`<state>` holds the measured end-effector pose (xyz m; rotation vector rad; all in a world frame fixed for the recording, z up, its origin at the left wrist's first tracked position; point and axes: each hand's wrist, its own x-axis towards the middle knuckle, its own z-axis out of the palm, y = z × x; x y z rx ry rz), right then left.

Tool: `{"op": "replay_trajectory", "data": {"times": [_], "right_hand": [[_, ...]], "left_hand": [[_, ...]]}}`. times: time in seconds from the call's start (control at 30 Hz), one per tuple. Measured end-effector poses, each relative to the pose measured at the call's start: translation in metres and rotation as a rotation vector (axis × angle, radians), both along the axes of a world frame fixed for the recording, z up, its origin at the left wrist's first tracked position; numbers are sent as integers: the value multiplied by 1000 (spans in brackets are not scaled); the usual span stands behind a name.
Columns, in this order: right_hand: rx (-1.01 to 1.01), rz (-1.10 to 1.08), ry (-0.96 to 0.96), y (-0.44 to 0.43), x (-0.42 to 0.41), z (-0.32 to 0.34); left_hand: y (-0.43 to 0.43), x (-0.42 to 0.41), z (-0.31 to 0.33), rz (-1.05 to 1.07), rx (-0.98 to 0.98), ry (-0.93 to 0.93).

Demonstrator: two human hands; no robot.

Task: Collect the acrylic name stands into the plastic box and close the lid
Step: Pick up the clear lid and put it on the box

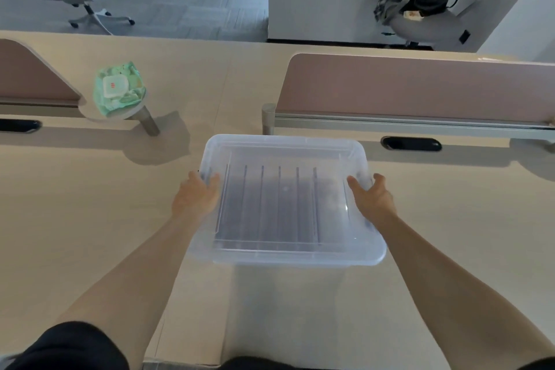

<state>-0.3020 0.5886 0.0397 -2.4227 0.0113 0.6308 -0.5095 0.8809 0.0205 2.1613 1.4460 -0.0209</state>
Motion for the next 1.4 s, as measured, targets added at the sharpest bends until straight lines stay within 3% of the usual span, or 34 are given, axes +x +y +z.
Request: {"op": "replay_trajectory", "data": {"times": [0.13,0.33,0.4,0.53,0.6,0.77,1.2,1.3,1.37,1.4], "right_hand": [[78,-85,76,-2,4,-1],[-122,-77,-54,2,4,0],[-106,-86,22,-1,9,4],[111,-109,238,-1,26,18],[100,-48,253,8,26,25],[-253,24,93,31,15,13],[-454,-32,-34,45,-2,20],[-509,59,-23,44,-10,17],[-433,177,-26,41,-6,38],[-272,194,-48,42,-2,61]], "left_hand": [[0,2,0,20,52,19],[-6,6,7,84,201,143],[0,8,10,128,124,112],[3,21,25,156,-159,-2],[-1,29,31,183,-201,33],[-20,34,33,169,-7,192],[-33,42,32,113,71,311],[-35,41,35,82,70,324],[-40,36,30,-6,143,274],[-48,32,27,-87,214,210]]}}
